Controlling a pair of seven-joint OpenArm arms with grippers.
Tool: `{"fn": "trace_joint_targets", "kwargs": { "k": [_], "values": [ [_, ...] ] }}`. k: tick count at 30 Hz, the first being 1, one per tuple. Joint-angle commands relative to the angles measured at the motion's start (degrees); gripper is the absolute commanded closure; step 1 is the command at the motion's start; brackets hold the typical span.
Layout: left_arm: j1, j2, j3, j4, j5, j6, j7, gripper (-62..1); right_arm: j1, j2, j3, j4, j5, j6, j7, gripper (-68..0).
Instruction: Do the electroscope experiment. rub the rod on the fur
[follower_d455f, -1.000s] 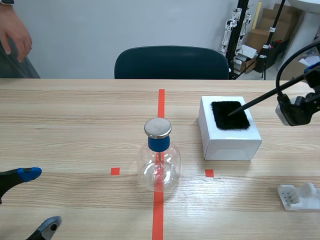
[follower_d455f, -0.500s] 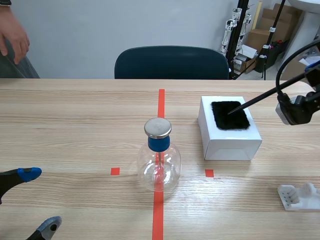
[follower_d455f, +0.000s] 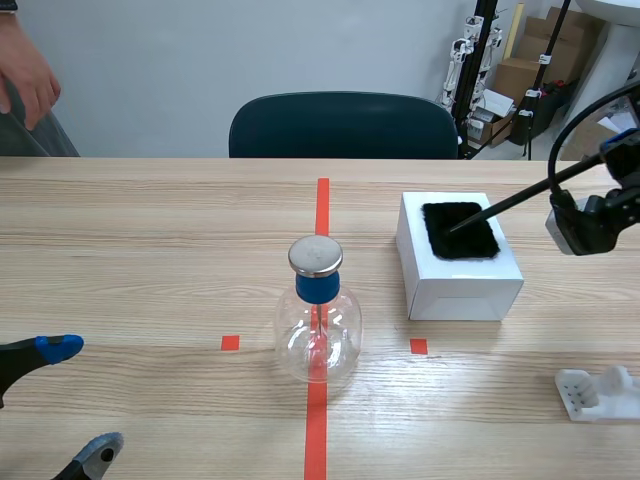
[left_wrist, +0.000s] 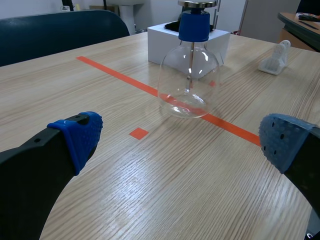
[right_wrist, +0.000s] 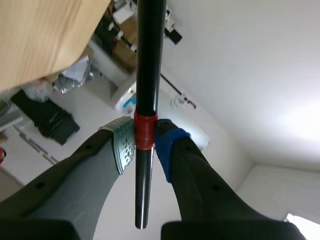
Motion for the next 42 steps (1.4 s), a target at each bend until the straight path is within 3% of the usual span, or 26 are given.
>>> {"fn": "trace_joint_targets", "kwargs": {
  "k": [1,6,12,14,16,19,21,25,29,34,38,42],
  "values": [
    [-0.15,-0.13,0.02,0.94,-0.57,-0.13,-0.81,-62.3,0.81,0.76,0.28,0.94,0.94,0.07,1.14,-0.2],
    [-0.15,-0.13,0.02,0.94,-0.57,-0.13,-0.79,-62.3,0.83,2.27,0.37,0.94,4.44,0.07,-6.19,-0.2],
    [-0.15,-0.13,0.02,0.94,-0.57,-0.13,-0.81,-62.3,0.85,4.76,0.39,1.44,7.52,-0.20,-5.07,-0.2],
    [-0.15,-0.13,0.02,0.94,-0.57,-0.13,-0.79,-62.3,0.83,5.05,0.39,3.13,9.86,-1.03,-7.28,-0.2],
    [-0.15,-0.13,0.02,0.94,-0.57,-0.13,-0.79,-62.3,0.57,6.49,0.39,4.94,14.93,-5.25,-8.52,-0.2],
    [-0.15,-0.13,0.02,0.94,-0.57,-0.13,-0.79,-62.3,-0.90,9.79,0.92,8.44,26.47,-15.21,-8.02,-0.2],
    [-0.15,-0.13,0.02,0.94,-0.55,-0.13,-0.76,-62.3,-2.69,10.80,2.54,10.69,32.74,-19.43,-7.39,-0.2],
    [-0.15,-0.13,0.02,0.94,-0.55,-0.13,-0.76,-62.3,-9.64,10.80,8.44,15.37,38.14,-26.38,-5.55,-0.2],
    [-0.15,-0.13,0.02,0.94,-0.55,-0.13,-0.76,-62.3,-19.80,9.05,15.89,20.90,38.62,-30.53,-3.04,-0.2],
    [-0.15,-0.13,0.02,0.94,-0.55,-0.13,-0.76,-62.3,-32.39,2.67,25.51,27.87,37.29,-30.95,2.29,-0.2],
    [-0.15,-0.13,0.02,0.94,-0.57,-0.13,-0.76,-62.3,-42.42,-4.09,31.45,33.46,31.85,-32.04,7.19,-0.2],
    [-0.15,-0.13,0.02,0.94,-0.55,-0.13,-0.76,-62.3,-51.63,-10.51,33.00,37.86,21.81,-34.99,8.37,-0.2]
  ]
}}
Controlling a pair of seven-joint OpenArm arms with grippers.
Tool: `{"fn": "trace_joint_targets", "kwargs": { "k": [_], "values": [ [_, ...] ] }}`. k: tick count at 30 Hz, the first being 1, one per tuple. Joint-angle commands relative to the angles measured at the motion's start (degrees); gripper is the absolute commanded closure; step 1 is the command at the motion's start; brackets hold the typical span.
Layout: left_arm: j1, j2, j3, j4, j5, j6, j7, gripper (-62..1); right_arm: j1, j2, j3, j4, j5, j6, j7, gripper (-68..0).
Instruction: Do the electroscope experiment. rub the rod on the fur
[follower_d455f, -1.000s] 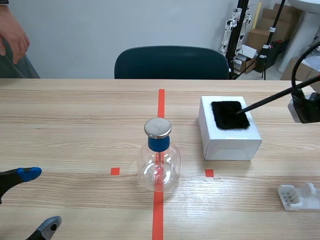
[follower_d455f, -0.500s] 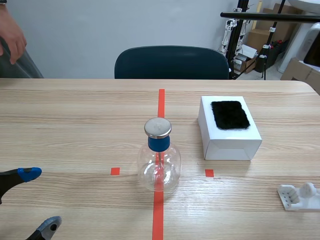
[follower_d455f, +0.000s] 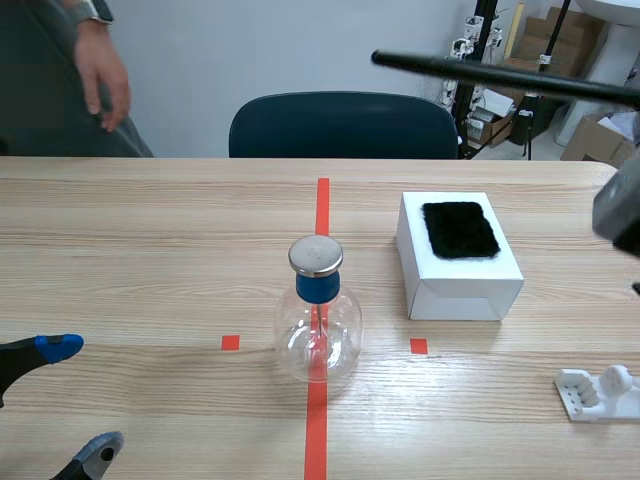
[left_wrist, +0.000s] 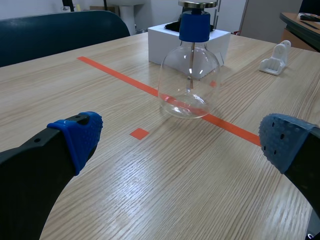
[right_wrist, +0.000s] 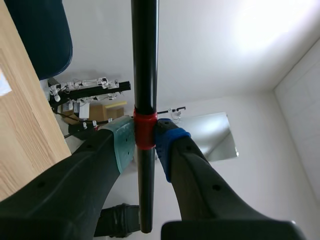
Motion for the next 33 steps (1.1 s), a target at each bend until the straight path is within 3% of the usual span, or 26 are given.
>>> {"fn": "trace_joint_targets", "kwargs": {
  "k": [1,4,13,33],
  "values": [
    [-0.13,-0.15,0.02,0.94,-0.55,-0.13,-0.74,-62.3,-1.81,-1.75,-0.59,1.29,-2.93,-1.79,0.00,-0.2],
    [-0.13,-0.15,0.02,0.94,-0.55,-0.13,-0.76,-62.3,-6.86,-6.67,-0.63,3.63,-8.09,-2.54,0.52,-0.2],
    [-0.13,-0.15,0.02,0.94,-0.57,-0.13,-0.76,-62.3,-16.15,-16.41,-0.92,5.05,-15.63,-2.54,7.08,-0.2],
    [-0.13,-0.15,0.02,0.94,-0.55,-0.13,-0.76,-62.3,-16.72,-18.10,-1.16,5.05,-16.52,-2.54,10.47,-0.2]
  ]
}}
